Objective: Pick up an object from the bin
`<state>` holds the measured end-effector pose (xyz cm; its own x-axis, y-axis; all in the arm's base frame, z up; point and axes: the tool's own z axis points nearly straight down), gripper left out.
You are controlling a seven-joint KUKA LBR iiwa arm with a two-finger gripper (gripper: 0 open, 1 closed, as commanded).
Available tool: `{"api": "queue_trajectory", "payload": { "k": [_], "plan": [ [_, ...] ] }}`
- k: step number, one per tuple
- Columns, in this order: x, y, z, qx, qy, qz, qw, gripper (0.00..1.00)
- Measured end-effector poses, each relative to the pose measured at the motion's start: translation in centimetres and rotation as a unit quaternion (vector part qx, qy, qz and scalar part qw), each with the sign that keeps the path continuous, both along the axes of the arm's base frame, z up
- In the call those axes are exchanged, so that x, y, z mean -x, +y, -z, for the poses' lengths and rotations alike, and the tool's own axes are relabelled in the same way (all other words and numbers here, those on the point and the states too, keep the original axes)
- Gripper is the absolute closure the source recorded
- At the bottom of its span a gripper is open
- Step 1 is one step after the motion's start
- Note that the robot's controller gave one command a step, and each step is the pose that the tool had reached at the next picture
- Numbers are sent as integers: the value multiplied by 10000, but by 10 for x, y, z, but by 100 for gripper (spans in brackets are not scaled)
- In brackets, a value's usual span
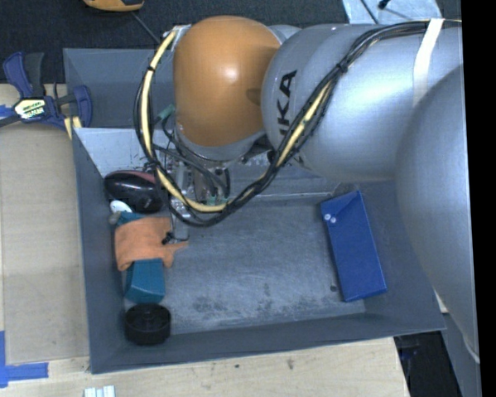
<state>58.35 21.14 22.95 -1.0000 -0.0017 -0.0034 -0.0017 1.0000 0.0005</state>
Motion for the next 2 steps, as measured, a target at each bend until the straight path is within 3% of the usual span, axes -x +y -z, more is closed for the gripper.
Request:
{"api": "queue_trajectory", "payload": {
  "k": [1, 2],
  "plan": [
    [-5, 3, 54, -14, -28, 108, 9999, 0],
    [9, -8, 82, 7, 32, -170, 9999, 0]
  ]
}}
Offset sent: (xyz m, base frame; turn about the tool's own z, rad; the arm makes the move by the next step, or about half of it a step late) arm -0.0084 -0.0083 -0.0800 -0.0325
